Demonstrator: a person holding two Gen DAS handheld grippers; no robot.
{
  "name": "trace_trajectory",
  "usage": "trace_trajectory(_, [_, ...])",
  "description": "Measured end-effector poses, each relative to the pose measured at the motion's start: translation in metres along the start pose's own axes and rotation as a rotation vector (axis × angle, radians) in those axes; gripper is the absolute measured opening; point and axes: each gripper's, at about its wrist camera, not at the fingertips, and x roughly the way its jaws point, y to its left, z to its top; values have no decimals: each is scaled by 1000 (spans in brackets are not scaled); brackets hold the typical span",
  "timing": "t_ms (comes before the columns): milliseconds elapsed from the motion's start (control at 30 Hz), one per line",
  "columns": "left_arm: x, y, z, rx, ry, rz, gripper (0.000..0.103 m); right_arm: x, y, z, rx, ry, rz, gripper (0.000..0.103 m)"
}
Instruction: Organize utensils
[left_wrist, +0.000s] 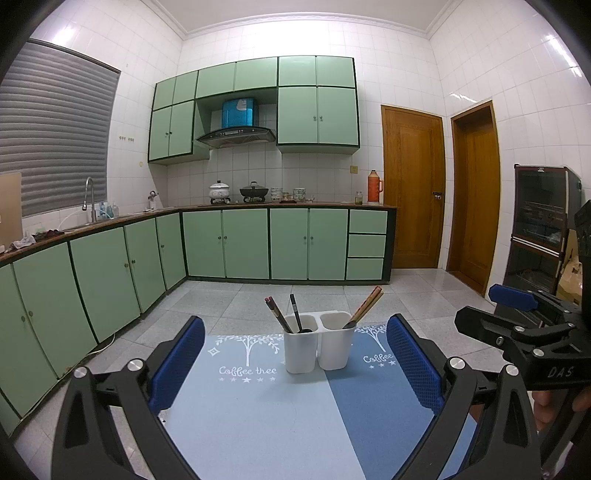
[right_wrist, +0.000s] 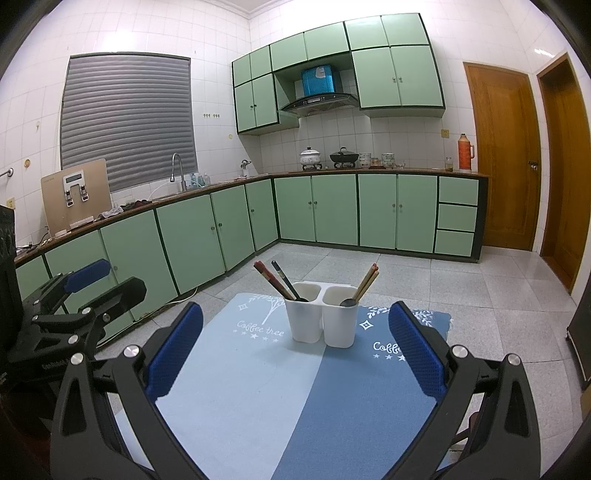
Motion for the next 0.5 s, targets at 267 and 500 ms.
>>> trace_trajectory(267, [-1, 1, 0, -1, 1, -1, 97, 0, 0, 0, 1, 2, -1, 98])
trace_trajectory(500, [-1, 1, -1, -8, 1, -8, 97, 0, -1, 0, 1, 2, -1, 98])
